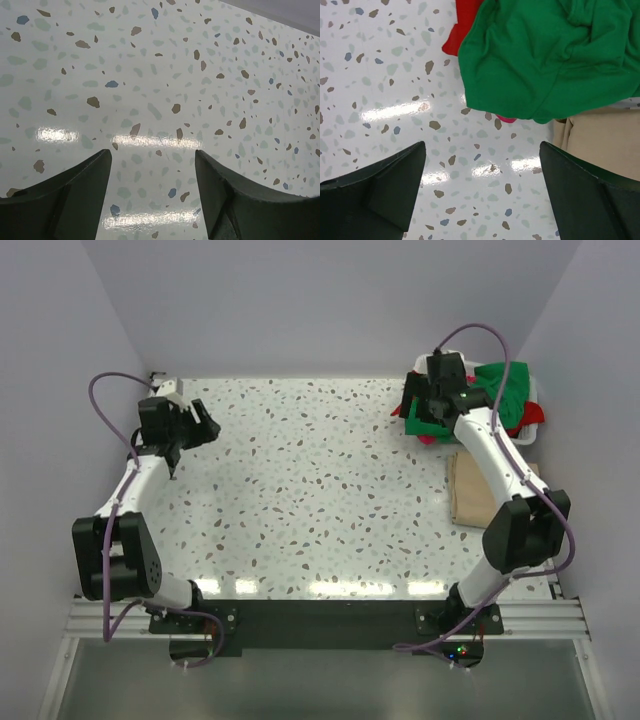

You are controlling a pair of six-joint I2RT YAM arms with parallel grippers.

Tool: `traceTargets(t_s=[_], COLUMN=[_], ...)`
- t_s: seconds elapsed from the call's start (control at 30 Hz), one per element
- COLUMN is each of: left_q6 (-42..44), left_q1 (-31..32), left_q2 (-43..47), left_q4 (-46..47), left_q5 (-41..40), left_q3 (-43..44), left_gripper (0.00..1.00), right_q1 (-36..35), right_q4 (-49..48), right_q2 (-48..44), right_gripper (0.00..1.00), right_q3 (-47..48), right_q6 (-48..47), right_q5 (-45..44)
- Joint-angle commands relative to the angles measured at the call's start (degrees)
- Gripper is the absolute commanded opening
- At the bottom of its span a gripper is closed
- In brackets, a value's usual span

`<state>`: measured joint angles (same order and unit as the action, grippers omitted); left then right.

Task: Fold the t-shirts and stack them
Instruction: Grab the tshirt from the pile

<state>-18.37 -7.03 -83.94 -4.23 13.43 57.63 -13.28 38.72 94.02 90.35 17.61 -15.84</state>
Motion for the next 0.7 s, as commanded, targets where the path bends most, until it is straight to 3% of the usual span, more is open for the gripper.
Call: traceTargets(t_s=[0.0,0.33,0.67], left_q6=[1.58,4.31,2.82], left_q1=[0.26,2.02,2.11], left_q2=[2.12,0.80,-0.17], left_q4=[2.03,2.03,2.29], left_q5=[-1.31,1.42,1.51], left_q3=[-1.46,-1.11,-0.15], left_gripper=[0.73,0.73,0.73], right_q1=[5.09,11.61,14.77], right_q4=[2.67,2.59,2.59], right_q2=[2.74,12.76,22.52], right_gripper=[0.99,0.95,0.75], right_q3=[4.31,14.06,19.69], right_q6=[4.88,7.01,6.39], right_q5=[0.45,-4.11,-4.21])
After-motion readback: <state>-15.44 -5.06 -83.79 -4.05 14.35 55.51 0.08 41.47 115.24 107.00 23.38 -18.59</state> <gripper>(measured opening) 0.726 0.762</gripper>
